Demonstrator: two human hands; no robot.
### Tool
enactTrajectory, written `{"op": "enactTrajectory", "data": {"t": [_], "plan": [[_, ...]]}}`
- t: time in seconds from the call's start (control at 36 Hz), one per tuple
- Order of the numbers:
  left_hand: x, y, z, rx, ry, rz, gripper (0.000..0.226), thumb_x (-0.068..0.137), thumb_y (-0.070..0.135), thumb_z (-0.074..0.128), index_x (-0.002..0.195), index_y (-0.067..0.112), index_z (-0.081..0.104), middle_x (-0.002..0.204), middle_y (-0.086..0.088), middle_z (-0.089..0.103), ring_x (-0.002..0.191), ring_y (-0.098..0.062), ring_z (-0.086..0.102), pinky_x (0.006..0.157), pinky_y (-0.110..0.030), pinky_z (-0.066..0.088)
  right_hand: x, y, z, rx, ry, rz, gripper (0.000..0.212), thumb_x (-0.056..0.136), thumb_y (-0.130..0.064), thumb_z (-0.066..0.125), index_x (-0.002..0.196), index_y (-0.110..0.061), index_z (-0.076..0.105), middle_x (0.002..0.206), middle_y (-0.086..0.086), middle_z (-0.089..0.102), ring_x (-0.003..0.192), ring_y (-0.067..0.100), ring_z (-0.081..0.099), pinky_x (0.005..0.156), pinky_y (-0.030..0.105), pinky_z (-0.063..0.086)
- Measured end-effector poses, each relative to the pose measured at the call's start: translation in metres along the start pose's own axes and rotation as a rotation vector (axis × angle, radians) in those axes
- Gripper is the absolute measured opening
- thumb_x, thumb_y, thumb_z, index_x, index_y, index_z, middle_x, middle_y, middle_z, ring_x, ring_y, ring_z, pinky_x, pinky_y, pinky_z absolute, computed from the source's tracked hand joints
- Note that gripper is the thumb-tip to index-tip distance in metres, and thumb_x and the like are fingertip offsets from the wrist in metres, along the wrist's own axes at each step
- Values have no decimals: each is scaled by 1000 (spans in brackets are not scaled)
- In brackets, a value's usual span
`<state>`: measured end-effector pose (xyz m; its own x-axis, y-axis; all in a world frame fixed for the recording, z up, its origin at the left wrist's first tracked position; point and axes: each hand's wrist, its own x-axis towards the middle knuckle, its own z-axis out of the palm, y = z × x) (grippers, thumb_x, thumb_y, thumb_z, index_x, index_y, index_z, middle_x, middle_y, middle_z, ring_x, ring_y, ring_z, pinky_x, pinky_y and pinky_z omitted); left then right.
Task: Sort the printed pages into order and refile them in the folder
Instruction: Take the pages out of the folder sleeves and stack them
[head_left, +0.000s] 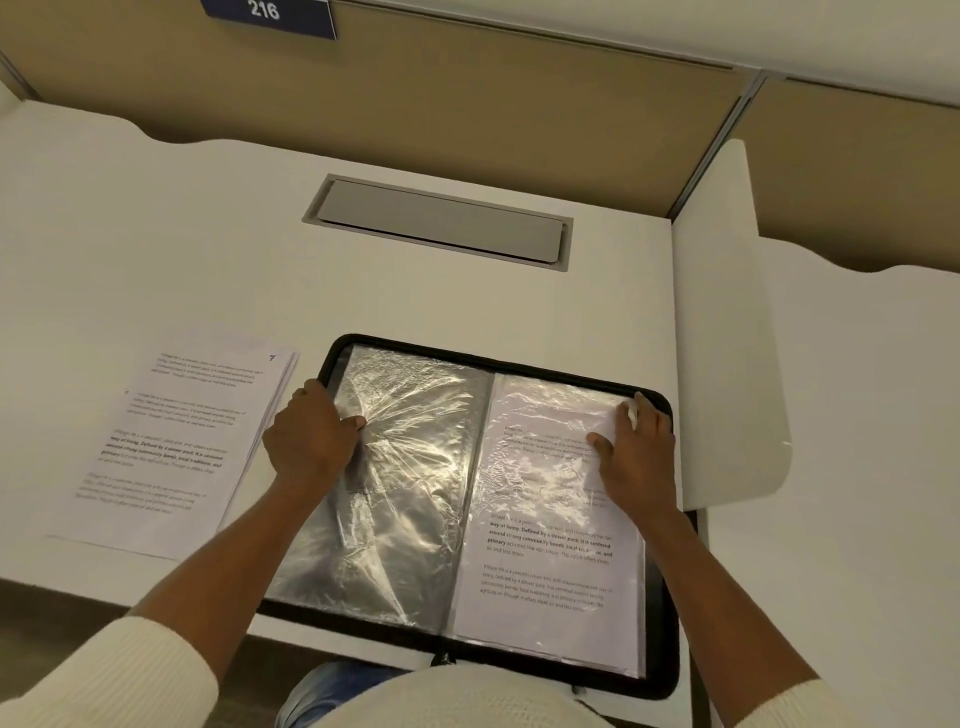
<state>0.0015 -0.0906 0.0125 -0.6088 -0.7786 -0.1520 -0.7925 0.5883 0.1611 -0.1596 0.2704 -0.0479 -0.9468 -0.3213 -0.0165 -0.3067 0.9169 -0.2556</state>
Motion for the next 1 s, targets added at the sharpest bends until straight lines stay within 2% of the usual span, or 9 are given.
{"op": "enactTrajectory", "data": {"t": [0.11,0.25,0.31,0.36,0.47,0.58,0.72,0.89,1.0], "plan": [[-5,11,3,123,40,101,58,92,42,77,125,1,52,115,-16,61,100,-36,66,65,-42,48,-1,1,1,27,78,-37,45,95,-36,74,129,-8,68,152,22,46,141,42,40,111,60,41],[-15,33,4,132,52,177,48,92,21,69,130,-4,53,128,-24,56,115,-40,56,84,-47,54,-5,-8,-11,224,183,-4,14,90,-19,80,102,-14,75,134,13,58,128,33,50,106,53,44],[-21,47,5,55,13,229,41,93,27,69,123,1,58,129,-19,57,120,-37,54,87,-48,56,-7,-12,-14,283,221,13,10,90,-20,79,98,-16,74,124,9,60,120,28,54,101,46,44],[-27,64,5,-76,-41,241,25,94,33,70,102,10,67,110,-6,63,108,-28,61,82,-47,58,-9,-16,-18,380,238,19,9,90,-18,79,96,-18,73,113,2,58,109,21,56,93,42,51],[-39,98,13,-436,-241,188,32,92,42,80,74,18,69,69,4,70,68,-12,68,78,-35,60,-17,-24,-27,519,209,30,14,89,-15,81,93,-22,70,107,-3,57,97,10,56,87,32,53],[-53,132,11,-874,-565,24,50,94,52,74,84,3,77,74,-7,78,60,-18,71,60,-33,60,-25,-31,-32,565,218,-33,20,86,-14,84,91,-24,68,104,-6,56,99,12,59,86,30,52],[-58,166,8,-1014,-831,-196,79,95,71,60,100,-6,75,91,-22,79,68,-27,71,52,-27,54,-28,-37,-37,522,246,-85,23,82,-17,89,92,-22,68,103,-6,55,96,8,56,83,16,46],[-56,186,11,-1037,-821,-290,28,95,20,74,104,-7,75,85,-16,78,56,-21,66,47,-23,54,-23,-37,-43,560,242,-93,30,77,-21,91,91,-25,65,104,-6,54,98,8,55,80,24,51],[-57,188,14,-1100,-764,-297,22,92,8,68,104,-9,74,81,-17,76,58,-23,66,51,-25,55,-13,-42,-53,640,204,-72,37,78,-30,91,103,-32,64,111,-7,57,104,4,57,79,22,50]]}}
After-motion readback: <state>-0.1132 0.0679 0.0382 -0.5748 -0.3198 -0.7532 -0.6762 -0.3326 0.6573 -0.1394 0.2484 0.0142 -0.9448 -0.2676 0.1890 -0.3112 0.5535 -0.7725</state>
